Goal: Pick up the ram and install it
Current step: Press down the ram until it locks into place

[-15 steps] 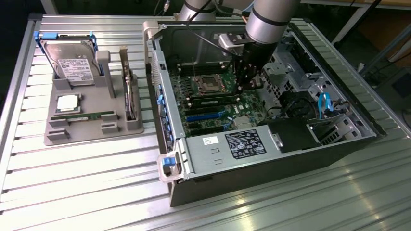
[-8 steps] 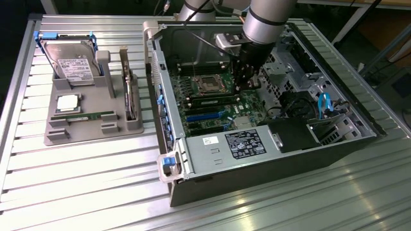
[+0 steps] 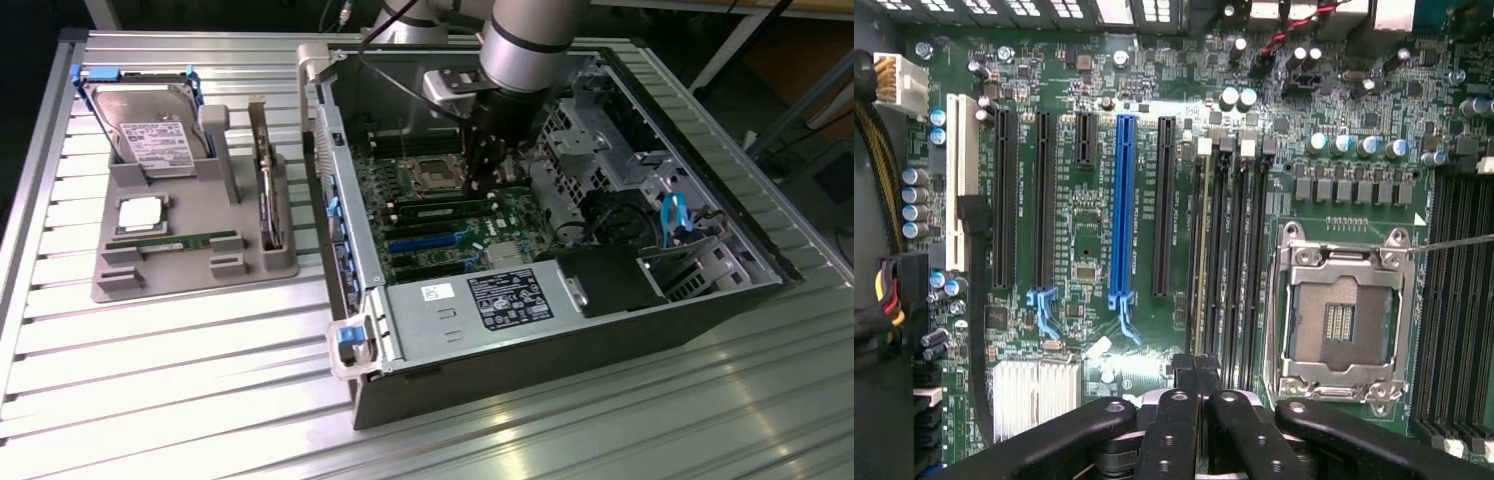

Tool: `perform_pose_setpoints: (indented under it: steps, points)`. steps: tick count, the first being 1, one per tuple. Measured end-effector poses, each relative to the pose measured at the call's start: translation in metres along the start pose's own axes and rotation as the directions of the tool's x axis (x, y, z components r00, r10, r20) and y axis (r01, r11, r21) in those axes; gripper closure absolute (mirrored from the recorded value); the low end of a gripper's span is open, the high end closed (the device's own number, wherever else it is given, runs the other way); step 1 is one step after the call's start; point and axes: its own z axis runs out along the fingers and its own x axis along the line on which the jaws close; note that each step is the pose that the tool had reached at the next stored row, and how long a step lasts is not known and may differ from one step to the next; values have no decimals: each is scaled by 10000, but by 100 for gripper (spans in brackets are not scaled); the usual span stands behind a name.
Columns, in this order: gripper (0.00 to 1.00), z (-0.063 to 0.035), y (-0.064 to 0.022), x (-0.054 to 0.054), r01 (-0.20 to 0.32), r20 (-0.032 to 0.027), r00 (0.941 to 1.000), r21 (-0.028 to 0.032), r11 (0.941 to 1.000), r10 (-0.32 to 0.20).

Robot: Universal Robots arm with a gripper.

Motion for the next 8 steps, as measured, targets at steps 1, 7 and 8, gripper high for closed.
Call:
perform_pose_setpoints:
  steps: [1,7,8]
  points:
    - [89,0,30,-2,0,0,10000,2,10000,0]
    - [89,-2,114,-5,1,-1,10000,6,10000,-1]
    - [89,-1,115,-6,1,0,10000,6,10000,-1]
